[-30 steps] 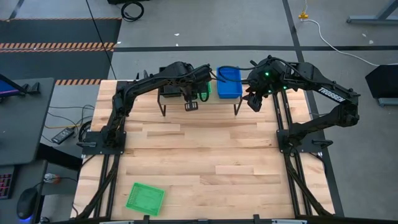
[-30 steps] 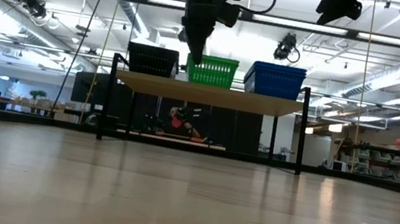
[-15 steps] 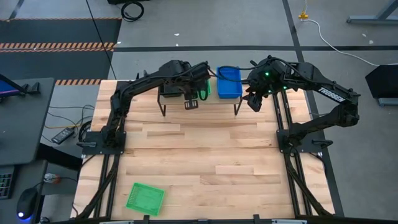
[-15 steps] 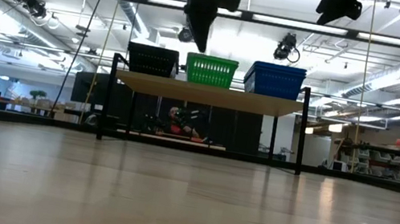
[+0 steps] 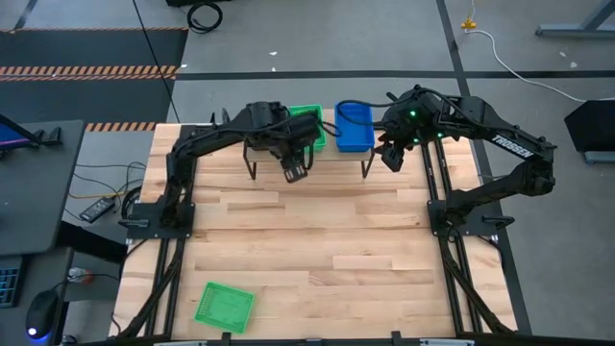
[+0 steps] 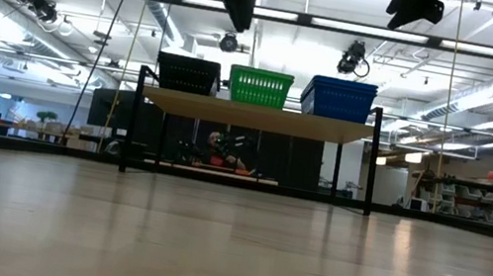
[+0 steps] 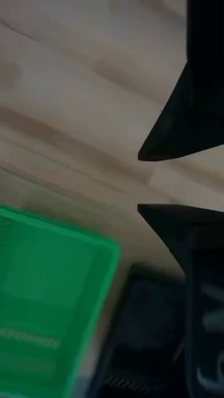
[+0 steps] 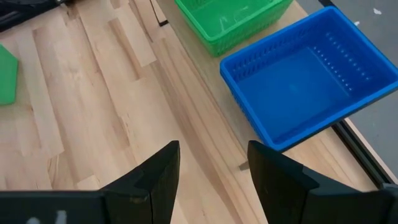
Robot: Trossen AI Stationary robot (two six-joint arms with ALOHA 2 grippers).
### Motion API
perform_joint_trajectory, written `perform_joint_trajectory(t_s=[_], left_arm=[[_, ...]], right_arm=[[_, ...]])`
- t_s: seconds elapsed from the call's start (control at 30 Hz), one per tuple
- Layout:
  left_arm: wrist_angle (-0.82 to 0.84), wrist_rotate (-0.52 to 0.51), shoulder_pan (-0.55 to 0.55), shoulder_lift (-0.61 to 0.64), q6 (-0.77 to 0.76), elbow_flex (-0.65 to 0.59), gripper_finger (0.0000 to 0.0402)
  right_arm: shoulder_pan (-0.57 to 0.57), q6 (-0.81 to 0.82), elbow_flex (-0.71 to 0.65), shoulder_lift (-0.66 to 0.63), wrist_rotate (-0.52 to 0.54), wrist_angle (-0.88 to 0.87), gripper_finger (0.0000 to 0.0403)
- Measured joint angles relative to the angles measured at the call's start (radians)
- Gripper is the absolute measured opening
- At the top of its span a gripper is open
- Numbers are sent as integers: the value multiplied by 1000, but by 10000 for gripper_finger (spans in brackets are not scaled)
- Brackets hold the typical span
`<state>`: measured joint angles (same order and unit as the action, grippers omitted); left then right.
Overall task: Stack baskets on shelf by color
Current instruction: Stack the green basket on top of the other green baskets on the shelf
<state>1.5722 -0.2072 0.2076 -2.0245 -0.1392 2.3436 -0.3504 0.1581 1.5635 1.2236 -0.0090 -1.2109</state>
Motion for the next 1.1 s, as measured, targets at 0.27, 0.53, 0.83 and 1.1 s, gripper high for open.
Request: perform_joint_trajectory(t_s=[0.27, 0.53, 0.83, 1.1], left_arm=[[-2, 35, -152, 5, -443, -4, 132], [-2, 121, -348, 4, -825, -62, 133], [-1, 212, -533, 11, -1054, -135, 133], [-1, 391, -723, 14, -1281, -227, 133]], right_arm=[[0, -3, 0, 2, -34, -3, 195], [0, -122, 0, 2, -80, -44, 195], [0, -169, 0, 2, -157, -48, 195], [1, -147, 0, 2, -169, -108, 195]])
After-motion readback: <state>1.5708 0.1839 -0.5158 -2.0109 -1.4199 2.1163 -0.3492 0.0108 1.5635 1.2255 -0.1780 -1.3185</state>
